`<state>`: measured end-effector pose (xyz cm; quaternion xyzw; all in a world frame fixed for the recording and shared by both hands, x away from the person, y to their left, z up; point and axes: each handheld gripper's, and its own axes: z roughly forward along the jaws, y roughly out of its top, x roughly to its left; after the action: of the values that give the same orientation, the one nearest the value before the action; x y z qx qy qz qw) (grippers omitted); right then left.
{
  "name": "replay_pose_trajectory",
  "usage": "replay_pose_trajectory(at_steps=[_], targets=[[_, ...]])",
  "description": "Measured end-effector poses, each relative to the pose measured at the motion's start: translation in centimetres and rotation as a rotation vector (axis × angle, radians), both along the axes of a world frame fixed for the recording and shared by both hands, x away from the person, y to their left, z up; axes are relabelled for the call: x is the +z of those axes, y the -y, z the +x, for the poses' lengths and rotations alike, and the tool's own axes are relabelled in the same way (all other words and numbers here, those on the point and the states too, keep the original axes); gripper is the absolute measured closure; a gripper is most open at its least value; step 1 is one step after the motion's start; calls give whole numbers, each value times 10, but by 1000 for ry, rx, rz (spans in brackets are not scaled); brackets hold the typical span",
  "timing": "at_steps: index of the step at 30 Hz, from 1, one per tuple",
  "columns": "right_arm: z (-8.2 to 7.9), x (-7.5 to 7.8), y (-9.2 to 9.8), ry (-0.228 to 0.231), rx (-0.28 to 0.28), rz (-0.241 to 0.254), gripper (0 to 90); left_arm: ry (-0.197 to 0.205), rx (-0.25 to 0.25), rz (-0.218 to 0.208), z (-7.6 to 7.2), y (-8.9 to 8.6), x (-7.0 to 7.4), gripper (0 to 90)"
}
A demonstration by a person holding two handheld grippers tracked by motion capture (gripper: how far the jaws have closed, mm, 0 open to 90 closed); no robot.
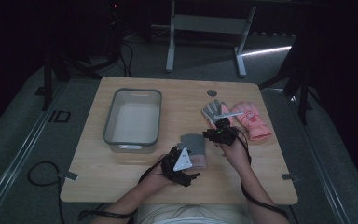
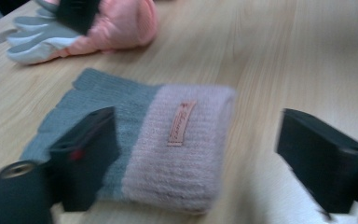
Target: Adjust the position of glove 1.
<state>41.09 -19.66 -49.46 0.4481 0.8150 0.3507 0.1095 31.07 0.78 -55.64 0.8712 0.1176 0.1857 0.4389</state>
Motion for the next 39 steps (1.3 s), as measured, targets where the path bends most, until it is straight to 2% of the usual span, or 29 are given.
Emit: replay_pose_trajectory(at_steps=[3, 4, 6, 8, 13, 16, 19, 21, 23, 24, 26, 28, 32, 37, 39], targets=[[11, -5, -4, -25, -11, 2, 679, 38, -36, 82, 2, 5, -4, 220], [14, -7, -5, -31, -21, -3, 670, 57, -43, 100, 3, 6, -6, 231], [22, -14, -7, -46, -36, 1, 635, 66, -52, 120, 4, 7, -8, 281], [27, -20, -10, -55, -43, -17, 611, 115, -62, 157, 3, 8, -8, 324], [32, -35, -15, -110, -43, 0, 529, 166, -65, 201, 2, 9, -12, 356], [33, -42, -16, -128, -48, -23, 486, 180, -49, 207, 2, 9, -13, 398], [33, -47, -16, -152, -60, -32, 461, 156, -48, 196, 6, 7, -13, 473], [33, -48, -15, -161, -72, -14, 475, 106, -58, 169, 12, 4, -9, 549], [33, -48, -15, -171, -74, -4, 475, 106, -58, 169, 12, 4, -9, 577], [33, -49, -16, -186, -68, 15, 514, 31, -91, 125, 23, -3, -6, 642], [34, -49, -17, -195, -59, 27, 533, 18, -101, 116, 25, -5, -6, 665], [34, -49, -18, -197, -50, 31, 548, -20, -119, 99, 31, -7, -5, 674], [37, -50, -17, -243, -40, 81, 600, -46, -135, 101, 35, -8, -4, 681], [41, -54, -27, -320, 19, 155, 653, -57, -138, 108, 37, -8, -3, 687], [41, -54, -32, -307, 32, 140, 694, -58, -131, 112, 37, -7, -2, 689]])
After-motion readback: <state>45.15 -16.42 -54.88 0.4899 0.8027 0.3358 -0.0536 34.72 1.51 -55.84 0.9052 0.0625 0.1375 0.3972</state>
